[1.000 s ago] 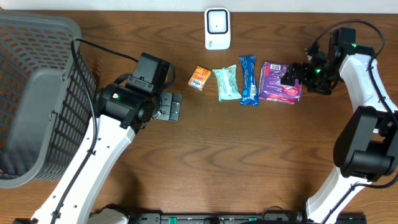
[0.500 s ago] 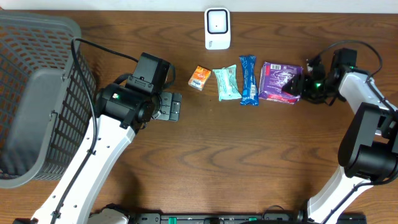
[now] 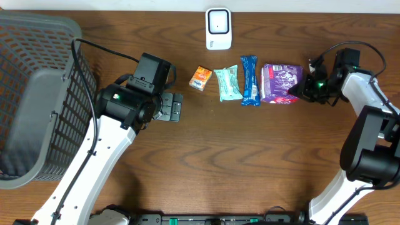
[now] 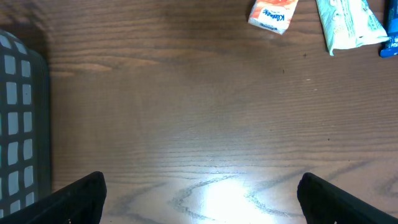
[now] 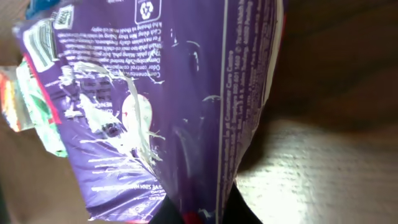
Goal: Scan the item barcode
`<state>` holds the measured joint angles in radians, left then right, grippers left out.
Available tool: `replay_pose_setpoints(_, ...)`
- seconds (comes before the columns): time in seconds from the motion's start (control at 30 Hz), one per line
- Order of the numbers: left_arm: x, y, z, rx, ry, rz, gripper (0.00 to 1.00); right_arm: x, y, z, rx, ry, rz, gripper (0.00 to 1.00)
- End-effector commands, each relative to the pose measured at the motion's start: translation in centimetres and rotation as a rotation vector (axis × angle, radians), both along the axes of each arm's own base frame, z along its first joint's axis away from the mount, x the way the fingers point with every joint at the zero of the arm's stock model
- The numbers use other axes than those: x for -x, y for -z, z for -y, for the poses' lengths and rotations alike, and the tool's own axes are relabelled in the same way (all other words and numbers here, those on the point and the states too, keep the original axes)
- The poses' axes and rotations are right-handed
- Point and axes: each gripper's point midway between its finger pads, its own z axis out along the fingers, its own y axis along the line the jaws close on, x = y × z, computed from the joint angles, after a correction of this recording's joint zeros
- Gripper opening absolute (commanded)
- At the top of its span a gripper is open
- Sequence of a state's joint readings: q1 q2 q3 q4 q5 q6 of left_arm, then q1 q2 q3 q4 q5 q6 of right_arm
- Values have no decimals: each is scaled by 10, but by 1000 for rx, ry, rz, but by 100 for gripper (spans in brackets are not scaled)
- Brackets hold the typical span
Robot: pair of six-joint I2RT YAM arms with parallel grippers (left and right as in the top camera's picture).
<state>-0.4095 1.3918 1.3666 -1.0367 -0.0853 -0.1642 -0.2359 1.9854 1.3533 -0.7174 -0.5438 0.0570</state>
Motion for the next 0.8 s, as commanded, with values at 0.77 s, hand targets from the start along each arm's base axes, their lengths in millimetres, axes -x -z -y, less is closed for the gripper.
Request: replay_pose_setpoints(0.77,0,2,-2,-5,-16,-4,98,-13,-47,34,1508,60,-5,13)
